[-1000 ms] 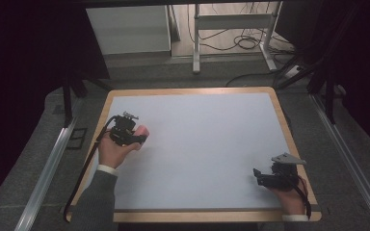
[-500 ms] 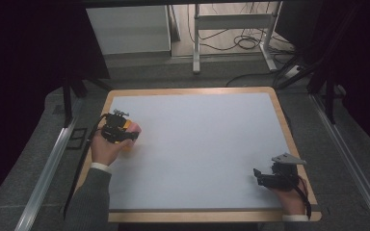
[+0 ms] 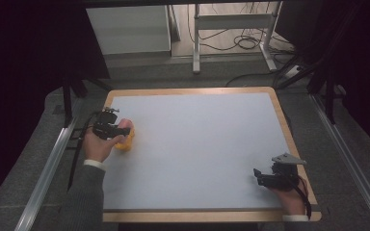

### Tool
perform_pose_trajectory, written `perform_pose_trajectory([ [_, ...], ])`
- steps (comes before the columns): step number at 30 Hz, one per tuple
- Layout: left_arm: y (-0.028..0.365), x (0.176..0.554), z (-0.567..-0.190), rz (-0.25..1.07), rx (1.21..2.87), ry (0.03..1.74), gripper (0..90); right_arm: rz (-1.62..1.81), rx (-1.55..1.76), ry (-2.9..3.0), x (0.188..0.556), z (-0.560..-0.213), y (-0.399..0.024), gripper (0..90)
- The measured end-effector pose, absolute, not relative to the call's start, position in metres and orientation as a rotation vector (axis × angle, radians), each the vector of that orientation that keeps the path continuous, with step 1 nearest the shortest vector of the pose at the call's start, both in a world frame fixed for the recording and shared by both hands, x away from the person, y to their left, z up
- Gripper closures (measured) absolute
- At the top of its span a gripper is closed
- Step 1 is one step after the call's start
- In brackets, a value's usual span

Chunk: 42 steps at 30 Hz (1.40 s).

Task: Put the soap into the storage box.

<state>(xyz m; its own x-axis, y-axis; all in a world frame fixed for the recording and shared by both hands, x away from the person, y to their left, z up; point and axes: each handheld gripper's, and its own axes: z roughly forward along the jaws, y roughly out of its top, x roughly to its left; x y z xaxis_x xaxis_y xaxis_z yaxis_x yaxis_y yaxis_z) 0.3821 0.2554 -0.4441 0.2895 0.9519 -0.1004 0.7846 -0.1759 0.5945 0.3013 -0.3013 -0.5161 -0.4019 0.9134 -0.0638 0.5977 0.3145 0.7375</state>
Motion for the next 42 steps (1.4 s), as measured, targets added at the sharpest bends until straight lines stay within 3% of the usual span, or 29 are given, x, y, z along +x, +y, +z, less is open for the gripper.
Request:
perform_pose_trajectory([
  [42, 0.263, 0.412, -0.482, 0.344, 2.039, 1.666, 59.4, 0.866, 1.329, 2.118, 0.301, -0.518, -0.3, 9.6],
])
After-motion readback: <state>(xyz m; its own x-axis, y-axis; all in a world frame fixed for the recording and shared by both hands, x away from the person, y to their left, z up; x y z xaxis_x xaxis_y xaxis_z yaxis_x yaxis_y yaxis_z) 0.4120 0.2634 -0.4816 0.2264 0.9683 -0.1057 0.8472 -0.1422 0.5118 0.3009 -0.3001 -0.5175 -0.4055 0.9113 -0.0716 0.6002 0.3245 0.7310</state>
